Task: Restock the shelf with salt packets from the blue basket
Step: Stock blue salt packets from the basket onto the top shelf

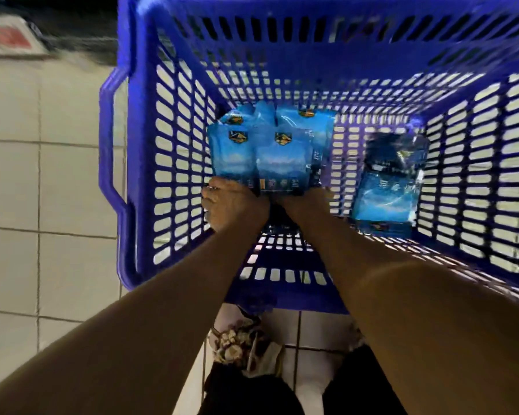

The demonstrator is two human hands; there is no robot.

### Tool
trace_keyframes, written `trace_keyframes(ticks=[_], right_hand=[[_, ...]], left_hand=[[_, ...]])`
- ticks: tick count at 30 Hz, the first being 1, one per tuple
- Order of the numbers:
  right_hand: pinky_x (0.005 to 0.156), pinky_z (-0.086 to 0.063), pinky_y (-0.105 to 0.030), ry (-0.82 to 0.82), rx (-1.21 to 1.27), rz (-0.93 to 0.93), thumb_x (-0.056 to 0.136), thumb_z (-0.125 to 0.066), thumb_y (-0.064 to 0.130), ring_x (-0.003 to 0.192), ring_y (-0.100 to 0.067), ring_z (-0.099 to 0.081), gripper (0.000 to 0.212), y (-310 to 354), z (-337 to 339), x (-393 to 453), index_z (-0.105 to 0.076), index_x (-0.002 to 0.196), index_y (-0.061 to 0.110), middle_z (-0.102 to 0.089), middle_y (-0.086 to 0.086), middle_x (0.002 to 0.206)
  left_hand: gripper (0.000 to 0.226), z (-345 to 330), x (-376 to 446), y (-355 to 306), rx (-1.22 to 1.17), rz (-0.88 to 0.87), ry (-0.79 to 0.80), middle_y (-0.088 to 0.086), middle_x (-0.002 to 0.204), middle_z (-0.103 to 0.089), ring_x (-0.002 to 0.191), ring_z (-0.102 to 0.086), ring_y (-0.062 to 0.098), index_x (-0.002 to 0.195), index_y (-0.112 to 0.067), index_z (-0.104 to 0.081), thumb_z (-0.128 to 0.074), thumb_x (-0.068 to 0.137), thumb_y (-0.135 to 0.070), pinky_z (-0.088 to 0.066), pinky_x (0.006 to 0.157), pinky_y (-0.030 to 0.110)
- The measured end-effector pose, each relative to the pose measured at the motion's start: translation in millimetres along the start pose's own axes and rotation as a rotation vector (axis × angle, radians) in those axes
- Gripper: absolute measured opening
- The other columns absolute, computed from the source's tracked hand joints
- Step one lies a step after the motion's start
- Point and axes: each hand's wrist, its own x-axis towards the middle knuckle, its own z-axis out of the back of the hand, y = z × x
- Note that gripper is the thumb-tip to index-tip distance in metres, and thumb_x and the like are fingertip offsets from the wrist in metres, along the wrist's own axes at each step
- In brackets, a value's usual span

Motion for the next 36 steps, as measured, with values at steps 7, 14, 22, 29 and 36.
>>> trace_keyframes(ticks=[7,14,22,29,36], right_hand=[[0.084,-0.055,-0.030,-0.138,0.002,-0.068,0.063,-0.092,0.043,0.111,-0.031,-0.066,0.095,1,5,-10,-0.047,0.137,0.004,-0.065,-0.012,0.127],[0.087,-0.059,-0.039,0.026,0.284,0.027,0.075,-0.083,0.021,0.097,-0.021,-0.070,0.029,-10,40,-28,-0.066,0.096,0.033,-0.072,0.010,0.094],[0.096,-0.054,-0.060,0.178,0.473,-0.111,0.083,-0.067,0.002,0.104,-0.040,-0.070,0.037,-11,107,-75,-0.070,0.116,0.019,-0.075,-0.016,0.110],[0.084,-0.060,-0.045,0.333,0.785,-0.207,0.088,-0.063,0.008,0.093,-0.032,-0.072,0.026,5,158,-184,-0.069,0.113,0.007,-0.074,-0.018,0.110],[0.092,-0.055,-0.053,0.269,0.952,-0.118,0.074,-0.064,0.004,0.101,-0.038,-0.070,0.046,26,206,-338,-0.067,0.120,0.002,-0.071,-0.021,0.115]], left_hand=[[0.090,9,4,5,0.070,-0.062,0.132,0.017,0.143,-0.044,0.134,-0.044,0.035,0.144,-0.004,-0.035,-0.082,0.079,-0.044,-0.041,0.110,0.053],[0.086,11,3,6,-0.124,-0.038,0.327,0.014,0.130,-0.064,0.118,-0.063,0.031,0.138,-0.007,-0.042,-0.090,0.073,-0.035,-0.055,0.098,0.039],[0.039,37,-23,-19,-0.381,0.064,0.548,0.015,0.115,-0.074,0.094,-0.074,0.023,0.113,-0.005,-0.072,-0.085,0.077,-0.009,-0.061,0.089,0.039],[0.032,142,-112,4,-0.866,0.300,0.910,0.015,0.111,-0.076,0.097,-0.075,0.031,0.119,-0.009,-0.070,-0.069,0.087,-0.007,-0.060,0.082,0.046],[0.064,257,-222,9,-1.186,0.336,0.889,0.022,0.137,-0.062,0.119,-0.062,0.039,0.140,-0.004,-0.055,-0.066,0.077,-0.004,-0.060,0.082,0.053]])
